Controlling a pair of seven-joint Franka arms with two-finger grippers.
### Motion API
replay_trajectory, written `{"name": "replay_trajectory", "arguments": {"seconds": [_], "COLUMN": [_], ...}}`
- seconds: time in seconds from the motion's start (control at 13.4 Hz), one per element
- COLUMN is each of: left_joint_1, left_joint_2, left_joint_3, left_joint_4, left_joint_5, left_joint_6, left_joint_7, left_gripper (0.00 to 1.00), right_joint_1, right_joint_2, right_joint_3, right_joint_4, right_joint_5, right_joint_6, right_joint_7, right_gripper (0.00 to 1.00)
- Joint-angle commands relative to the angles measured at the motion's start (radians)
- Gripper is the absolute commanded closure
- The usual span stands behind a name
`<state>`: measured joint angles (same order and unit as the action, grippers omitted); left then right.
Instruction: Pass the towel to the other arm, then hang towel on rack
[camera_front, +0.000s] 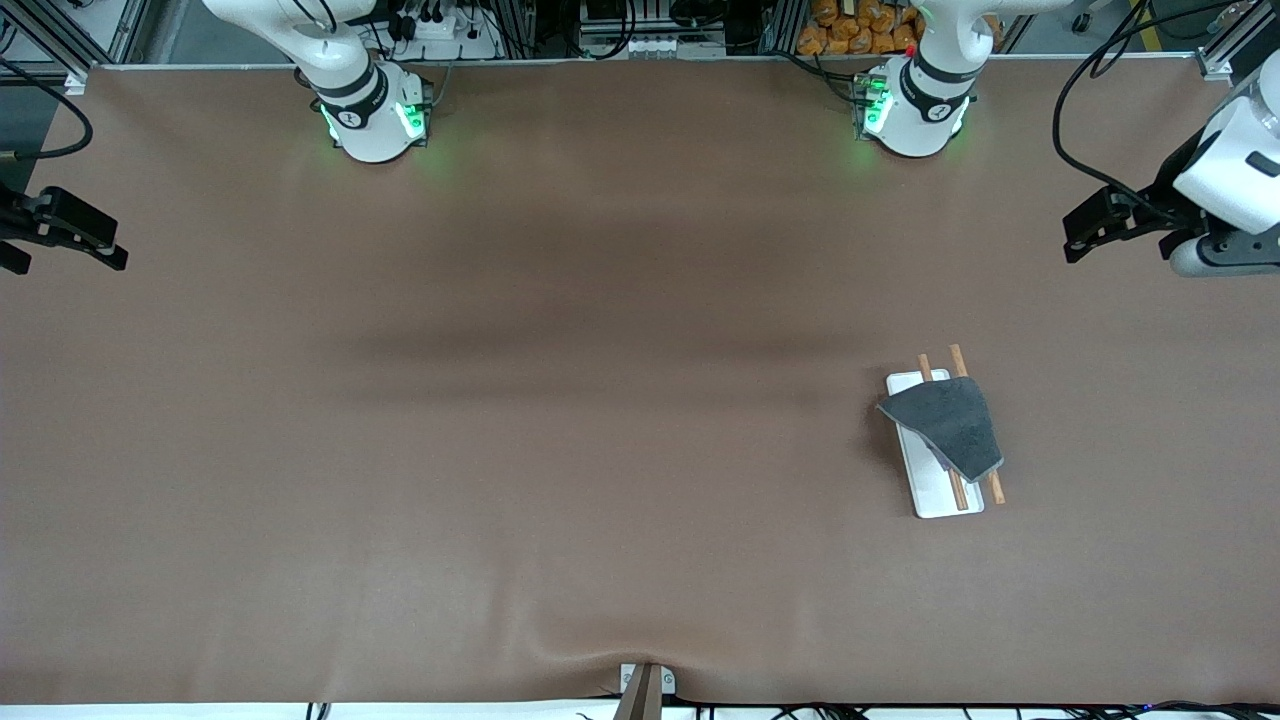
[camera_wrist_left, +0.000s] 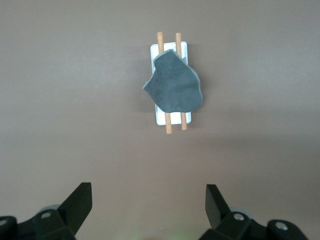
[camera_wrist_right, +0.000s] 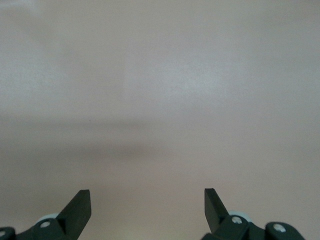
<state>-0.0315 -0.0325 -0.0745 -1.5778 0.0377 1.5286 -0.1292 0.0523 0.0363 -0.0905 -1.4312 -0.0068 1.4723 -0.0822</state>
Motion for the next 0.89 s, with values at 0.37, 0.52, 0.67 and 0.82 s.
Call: {"name": "replay_trajectory", "arguments": {"seconds": [0.37,0.52,0.67,0.82], "left_joint_1": [-0.045,-0.061,-0.061,-0.064], "left_joint_2": [-0.092,-0.076,-0.057,-0.049], "left_joint_3": [0.044,0.045,0.061,0.068], "left_joint_4": [-0.071,-0.05,-0.019,-0.005], "left_joint_5": [-0.01,0.024,0.022,0.022], "left_joint_6": [0.019,0.021,0.019,0.018], "left_joint_7": [-0.007,-0.004,-0.006,-0.006], "left_gripper": [0.0,0.0,0.0,0.0], "right_joint_1": [0.001,0.001,0.001,0.001], "right_joint_2": [-0.003,-0.003,-0.003,-0.003], "right_joint_3": [-0.002,-0.002,-0.002,-0.002], "right_joint_4": [0.012,0.012,0.012,0.012], "right_joint_5": [-0.006,-0.006,-0.006,-0.006], "right_joint_6": [-0.012,-0.012,-0.012,-0.012], "right_joint_7": [0.002,0.002,0.002,0.002], "right_gripper": [0.0,0.0,0.0,0.0]}}
